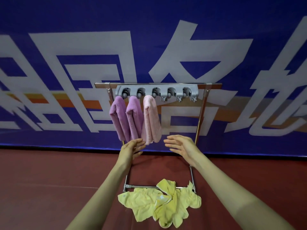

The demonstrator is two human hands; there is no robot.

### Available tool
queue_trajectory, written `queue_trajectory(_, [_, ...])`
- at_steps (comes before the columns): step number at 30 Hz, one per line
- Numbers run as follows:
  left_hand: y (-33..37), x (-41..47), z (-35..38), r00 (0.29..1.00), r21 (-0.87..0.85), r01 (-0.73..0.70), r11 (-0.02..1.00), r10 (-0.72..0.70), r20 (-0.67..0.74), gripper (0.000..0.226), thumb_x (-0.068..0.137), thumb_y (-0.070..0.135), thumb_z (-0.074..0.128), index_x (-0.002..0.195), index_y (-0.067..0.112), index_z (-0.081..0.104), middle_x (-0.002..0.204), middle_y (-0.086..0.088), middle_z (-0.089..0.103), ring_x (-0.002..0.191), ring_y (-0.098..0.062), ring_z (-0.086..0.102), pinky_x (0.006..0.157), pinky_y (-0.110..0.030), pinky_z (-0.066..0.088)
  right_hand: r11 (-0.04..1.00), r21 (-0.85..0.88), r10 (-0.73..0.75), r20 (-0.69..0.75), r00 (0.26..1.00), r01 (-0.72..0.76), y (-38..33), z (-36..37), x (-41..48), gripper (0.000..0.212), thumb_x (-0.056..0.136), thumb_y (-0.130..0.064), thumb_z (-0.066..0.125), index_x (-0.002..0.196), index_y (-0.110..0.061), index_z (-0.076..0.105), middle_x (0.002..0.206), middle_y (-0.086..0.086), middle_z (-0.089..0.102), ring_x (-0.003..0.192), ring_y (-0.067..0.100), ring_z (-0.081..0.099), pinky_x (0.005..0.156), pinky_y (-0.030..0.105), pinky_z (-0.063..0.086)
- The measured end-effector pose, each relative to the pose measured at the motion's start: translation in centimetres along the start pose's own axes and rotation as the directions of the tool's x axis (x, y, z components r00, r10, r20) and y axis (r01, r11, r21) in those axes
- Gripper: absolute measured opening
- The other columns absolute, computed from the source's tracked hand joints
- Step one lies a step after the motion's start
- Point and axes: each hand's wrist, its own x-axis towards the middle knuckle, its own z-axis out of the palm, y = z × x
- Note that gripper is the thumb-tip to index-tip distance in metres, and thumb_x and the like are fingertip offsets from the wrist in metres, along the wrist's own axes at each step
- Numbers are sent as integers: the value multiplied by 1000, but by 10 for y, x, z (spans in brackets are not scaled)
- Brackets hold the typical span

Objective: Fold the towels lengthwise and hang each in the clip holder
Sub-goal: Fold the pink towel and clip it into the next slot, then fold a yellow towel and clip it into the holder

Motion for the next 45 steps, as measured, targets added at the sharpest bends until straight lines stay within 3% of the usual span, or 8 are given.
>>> queue_trajectory(5, [-20, 3, -8, 995, -104, 97, 990, -94, 36, 32, 99, 18, 37, 115, 3, 60, 112, -11, 68, 98, -18, 66, 78, -26, 49, 999, 0, 37, 2, 999, -37, 28, 6, 5, 27, 95, -20, 50, 111, -6, 65, 107, 12, 72, 102, 24, 69, 97, 38, 48])
queue_trajectory(9, [-66, 21, -21, 987, -35, 140, 989, -137, 77, 30, 99, 18, 37, 108, 7, 63, 112, -13, 68, 98, -18, 67, 85, -28, 49, 998, -3, 68, -24, 997, -68, 79, 6, 21, 28, 94, -22, 50, 113, -7, 65, 108, 10, 73, 103, 22, 69, 98, 38, 47])
queue_trajectory(22, [-322, 145, -55, 981, 151, 137, 979, -155, 116, 29, 98, 14, 39, 105, 4, 65, 101, -12, 72, 84, -13, 69, 71, -18, 53, 981, -131, 124, -148, 981, -144, 340, -43, 134, 22, 92, -16, 52, 105, -7, 67, 101, 10, 74, 101, 26, 69, 96, 39, 48])
queue_trajectory(28, [-450, 204, -72, 983, 187, 139, 972, -159, 96, 28, 97, 9, 41, 107, -1, 65, 101, -15, 71, 86, -18, 67, 66, -14, 53, 959, -177, 180, -221, 958, -221, 472, -80, 193, 22, 87, -14, 58, 108, -10, 64, 108, 11, 71, 101, 25, 67, 84, 31, 49])
queue_trajectory(32, [-532, 229, -86, 973, 282, 167, 945, -203, 106, 26, 97, 13, 42, 102, 11, 67, 100, -4, 73, 90, -16, 66, 81, -29, 47, 936, -195, 227, -297, 927, -292, 561, -108, 224, 20, 88, -12, 59, 108, -12, 62, 109, 9, 63, 91, 17, 61, 68, 23, 43])
queue_trajectory(39, [-609, 248, -110, 964, 371, 189, 909, -243, 105, 21, 97, 14, 45, 102, 12, 65, 106, -7, 72, 96, -21, 66, 82, -30, 46, 686, -579, 254, -378, 890, -441, 674, -148, 260, 36, 85, -14, 60, 121, -11, 58, 118, 11, 59, 105, 24, 54, 81, 29, 42])
queue_trajectory(42, [-624, 254, -118, 961, 395, 193, 898, -255, 109, 20, 96, 14, 46, 103, 11, 65, 105, -6, 71, 96, -20, 66, 80, -29, 47, 632, -604, 282, -403, 871, -485, 705, -149, 274, 42, 86, -20, 60, 127, -15, 57, 133, 14, 54, 127, 30, 43, 100, 33, 39])
queue_trajectory(45, [-632, 260, -123, 960, 400, 212, 892, -267, 88, 20, 95, 12, 47, 106, 8, 63, 106, -8, 71, 92, -19, 66, 79, -28, 47, 663, -535, 321, -429, 844, -524, 721, -142, 282, 41, 86, -18, 60, 126, -9, 59, 135, 13, 54, 128, 29, 46, 103, 34, 40])
